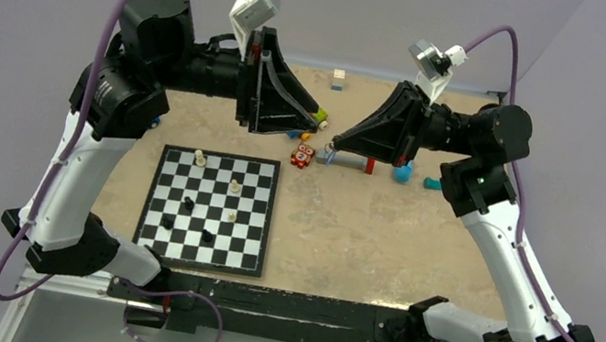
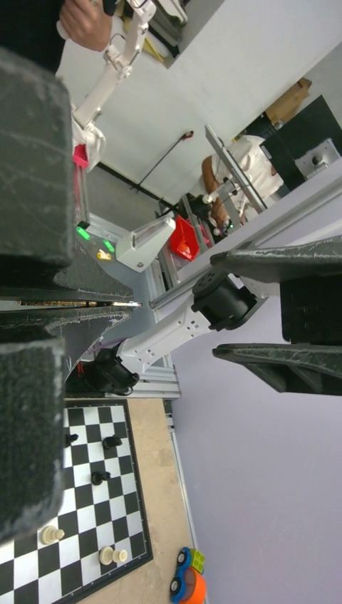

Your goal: Remove the keys from the keyring

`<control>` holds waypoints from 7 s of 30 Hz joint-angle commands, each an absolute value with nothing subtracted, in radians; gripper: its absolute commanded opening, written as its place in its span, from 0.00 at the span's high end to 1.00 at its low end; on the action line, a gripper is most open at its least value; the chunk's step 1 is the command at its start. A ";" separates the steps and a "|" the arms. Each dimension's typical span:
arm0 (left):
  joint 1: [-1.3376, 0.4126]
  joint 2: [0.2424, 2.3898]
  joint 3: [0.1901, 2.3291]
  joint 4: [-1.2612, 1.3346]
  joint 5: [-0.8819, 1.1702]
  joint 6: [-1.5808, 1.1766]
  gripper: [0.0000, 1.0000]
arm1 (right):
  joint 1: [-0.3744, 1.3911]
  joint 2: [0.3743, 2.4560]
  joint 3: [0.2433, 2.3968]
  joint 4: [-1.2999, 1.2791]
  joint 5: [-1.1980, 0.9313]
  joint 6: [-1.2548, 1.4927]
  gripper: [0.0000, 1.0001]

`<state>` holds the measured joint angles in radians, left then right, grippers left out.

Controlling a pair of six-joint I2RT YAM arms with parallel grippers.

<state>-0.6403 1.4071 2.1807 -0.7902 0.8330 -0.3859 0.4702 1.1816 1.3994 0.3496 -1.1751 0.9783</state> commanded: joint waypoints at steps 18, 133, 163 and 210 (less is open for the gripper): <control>-0.653 1.425 2.130 -0.734 1.020 -0.491 0.57 | 0.470 1.195 1.465 0.358 -1.190 0.964 1.00; -0.675 1.434 2.249 -0.906 0.783 -0.318 0.40 | 0.472 1.067 1.449 0.006 -0.974 0.726 1.00; -0.706 1.510 2.188 -0.865 0.912 -0.352 0.77 | 0.487 1.118 1.456 0.116 -1.034 0.805 1.00; -0.706 1.470 2.212 -0.215 0.439 -0.667 1.00 | 0.489 1.402 1.729 0.747 -0.800 1.173 1.00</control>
<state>-0.6979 1.4914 2.2265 -0.3244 0.5198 -0.6453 0.4774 1.4048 1.7222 0.6834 -0.7753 1.1378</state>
